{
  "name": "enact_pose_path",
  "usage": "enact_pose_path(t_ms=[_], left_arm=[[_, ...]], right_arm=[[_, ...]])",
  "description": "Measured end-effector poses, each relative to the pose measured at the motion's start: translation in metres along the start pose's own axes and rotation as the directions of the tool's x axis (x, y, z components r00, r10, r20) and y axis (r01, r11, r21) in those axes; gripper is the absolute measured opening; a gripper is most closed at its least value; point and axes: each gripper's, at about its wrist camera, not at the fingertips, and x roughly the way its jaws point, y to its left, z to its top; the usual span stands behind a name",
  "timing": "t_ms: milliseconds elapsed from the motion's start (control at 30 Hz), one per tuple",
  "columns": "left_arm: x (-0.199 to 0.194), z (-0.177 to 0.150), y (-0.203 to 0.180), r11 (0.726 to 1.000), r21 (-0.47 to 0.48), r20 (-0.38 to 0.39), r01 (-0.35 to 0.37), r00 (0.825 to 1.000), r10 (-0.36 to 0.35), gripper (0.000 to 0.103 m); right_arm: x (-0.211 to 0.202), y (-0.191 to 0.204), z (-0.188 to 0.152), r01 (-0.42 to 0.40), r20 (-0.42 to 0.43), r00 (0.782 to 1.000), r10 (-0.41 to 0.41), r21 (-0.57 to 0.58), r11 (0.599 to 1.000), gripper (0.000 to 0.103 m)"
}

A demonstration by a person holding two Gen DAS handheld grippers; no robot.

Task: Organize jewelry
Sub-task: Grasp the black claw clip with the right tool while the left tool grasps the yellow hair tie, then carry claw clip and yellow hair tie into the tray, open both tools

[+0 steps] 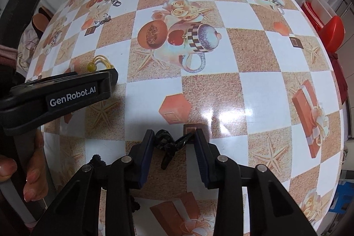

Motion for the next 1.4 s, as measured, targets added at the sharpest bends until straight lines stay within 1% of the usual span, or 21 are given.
enact_pose_path(t_ms=[33, 100, 133, 167, 200, 267, 433, 633, 833, 900, 967, 1033, 1100, 1133, 1167, 1200, 1233, 1267, 1300, 1400], left_arm=[[-0.001, 0.000, -0.002, 1.000, 0.008, 0.004, 0.003, 1.000, -0.004, 0.054], [-0.003, 0.001, -0.004, 1.000, 0.020, 0.009, 0.012, 1.000, -0.012, 0.033], [-0.003, 0.001, -0.005, 1.000, 0.022, 0.008, 0.018, 1.000, -0.018, 0.028], [-0.003, 0.001, -0.004, 0.999, 0.020, 0.007, 0.025, 1.000, -0.025, 0.018], [-0.003, 0.002, -0.004, 0.999, 0.017, 0.004, 0.034, 0.999, -0.034, 0.012], [-0.007, -0.001, 0.001, 0.998, 0.004, 0.002, 0.063, 0.998, -0.063, 0.012], [-0.026, -0.010, 0.008, 0.996, -0.004, 0.026, 0.093, 0.995, -0.093, 0.012], [-0.051, -0.023, 0.020, 0.992, -0.020, 0.055, 0.122, 0.991, -0.120, 0.012], [-0.072, -0.037, 0.035, 0.989, -0.043, 0.075, 0.143, 0.987, -0.139, 0.012], [-0.073, -0.039, 0.038, 0.989, -0.046, 0.073, 0.141, 0.988, -0.137, 0.012], [-0.072, -0.040, 0.037, 0.994, -0.035, 0.062, 0.108, 0.993, -0.105, 0.012], [-0.069, -0.040, 0.035, 0.995, -0.032, 0.058, 0.089, 0.994, -0.087, 0.013], [-0.065, -0.040, 0.034, 0.994, -0.037, 0.042, 0.100, 0.994, -0.098, 0.013], [-0.062, -0.039, 0.033, 0.993, -0.046, 0.031, 0.108, 0.994, -0.106, 0.026], [-0.060, -0.039, 0.033, 0.993, -0.050, 0.031, 0.108, 0.994, -0.106, 0.046], [-0.059, -0.039, 0.033, 0.994, -0.054, 0.038, 0.099, 0.995, -0.097, 0.094], [-0.062, -0.040, 0.032, 0.996, -0.064, 0.066, 0.063, 0.996, -0.058, 0.103], [-0.064, -0.039, 0.031, 0.997, -0.060, 0.093, 0.050, 0.995, -0.044, 0.103], [-0.064, -0.038, 0.029, 0.998, -0.047, 0.095, 0.045, 0.995, -0.040, 0.103], [-0.052, -0.031, 0.021, 1.000, -0.017, 0.064, 0.010, 0.998, -0.008, 0.103]], right_arm=[[0.000, -0.001, 0.000, -0.005, 0.001, 1.000, 0.005, 0.004, 1.000, 0.039], [0.000, -0.002, 0.000, -0.013, 0.001, 1.000, 0.013, 0.012, 1.000, 0.039], [-0.001, -0.003, 0.000, -0.020, 0.000, 1.000, 0.020, 0.017, 1.000, 0.039], [-0.001, -0.004, 0.000, -0.026, 0.000, 1.000, 0.026, 0.021, 0.999, 0.039], [-0.001, -0.004, 0.000, -0.034, -0.001, 0.999, 0.034, 0.025, 0.999, 0.039], [-0.003, -0.008, 0.000, -0.061, 0.000, 0.998, 0.061, 0.037, 0.997, 0.039], [-0.010, -0.014, 0.000, -0.111, 0.005, 0.994, 0.111, 0.059, 0.992, 0.039], [-0.016, -0.019, 0.001, -0.133, 0.005, 0.991, 0.133, 0.080, 0.988, 0.039], [-0.024, -0.021, 0.000, -0.132, 0.010, 0.991, 0.131, 0.086, 0.988, 0.039], [-0.025, -0.020, 0.000, -0.129, 0.009, 0.992, 0.128, 0.084, 0.988, 0.039], [-0.025, -0.019, -0.001, -0.125, 0.006, 0.992, 0.125, 0.084, 0.989, 0.039], [-0.025, -0.018, -0.002, -0.122, -0.001, 0.992, 0.123, 0.088, 0.989, 0.039], [-0.027, -0.019, -0.005, -0.122, -0.002, 0.992, 0.123, 0.093, 0.988, 0.039], [-0.027, -0.019, -0.006, -0.121, -0.003, 0.993, 0.121, 0.095, 0.988, 0.039], [-0.028, -0.019, -0.007, -0.121, -0.003, 0.993, 0.122, 0.097, 0.988, 0.039], [-0.028, -0.020, -0.007, -0.122, -0.002, 0.992, 0.123, 0.100, 0.987, 0.039], [-0.029, -0.021, -0.008, -0.123, -0.002, 0.992, 0.124, 0.104, 0.987, 0.039], [-0.029, -0.021, -0.008, -0.124, -0.001, 0.992, 0.125, 0.107, 0.987, 0.039], [-0.030, -0.023, -0.008, -0.125, 0.000, 0.992, 0.126, 0.113, 0.986, 0.039], [-0.030, -0.027, -0.009, -0.128, 0.003, 0.992, 0.129, 0.126, 0.984, 0.039]])
